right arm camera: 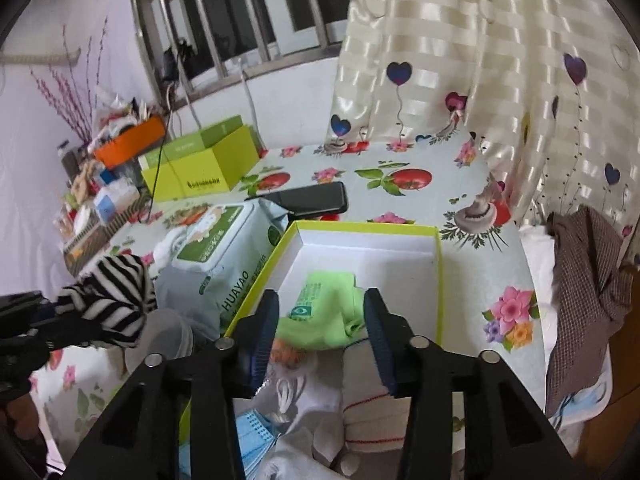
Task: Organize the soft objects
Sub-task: 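Open the right tool to release the green cloth into the tray, then lower the striped sock into the tray and open the left tool, then withdraw both tools from the tray toward the white rolled towel, then grasp the white rolled towel with the right tool, then lift the white rolled towel with the right tool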
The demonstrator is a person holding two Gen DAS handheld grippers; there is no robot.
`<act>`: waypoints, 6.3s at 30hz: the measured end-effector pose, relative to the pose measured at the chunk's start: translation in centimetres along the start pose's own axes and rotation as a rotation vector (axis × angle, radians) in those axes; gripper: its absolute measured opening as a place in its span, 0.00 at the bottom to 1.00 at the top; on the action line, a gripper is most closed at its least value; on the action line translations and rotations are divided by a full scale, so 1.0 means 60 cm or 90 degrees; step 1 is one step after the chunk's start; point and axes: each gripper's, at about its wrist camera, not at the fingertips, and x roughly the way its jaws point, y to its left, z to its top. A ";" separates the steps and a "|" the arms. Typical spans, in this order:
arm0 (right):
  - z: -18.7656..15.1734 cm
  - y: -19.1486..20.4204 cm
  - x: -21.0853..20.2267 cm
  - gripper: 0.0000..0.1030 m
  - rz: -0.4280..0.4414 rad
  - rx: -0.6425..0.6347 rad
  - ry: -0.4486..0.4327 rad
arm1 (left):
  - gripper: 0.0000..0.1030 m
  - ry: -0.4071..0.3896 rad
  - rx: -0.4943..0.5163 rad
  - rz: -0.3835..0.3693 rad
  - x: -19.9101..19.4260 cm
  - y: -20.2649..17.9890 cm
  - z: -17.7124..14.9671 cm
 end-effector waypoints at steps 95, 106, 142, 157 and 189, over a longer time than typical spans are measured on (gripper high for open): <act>-0.108 0.222 -0.137 0.63 0.030 -0.102 0.006 | 0.52 -0.018 -0.136 0.016 -0.125 0.133 -0.132; -0.109 0.255 -0.127 0.64 0.059 -0.144 0.017 | 0.52 -0.006 -0.137 0.010 -0.123 0.155 -0.152; -0.067 0.442 0.083 0.66 0.122 -0.310 0.159 | 0.52 0.021 -0.228 0.064 -0.119 0.308 -0.215; -0.099 0.471 0.173 0.20 0.114 -0.357 0.257 | 0.52 0.016 -0.258 0.062 -0.124 0.337 -0.224; -0.037 0.357 -0.033 0.13 0.106 -0.224 0.042 | 0.53 0.025 -0.374 0.048 -0.020 0.343 -0.122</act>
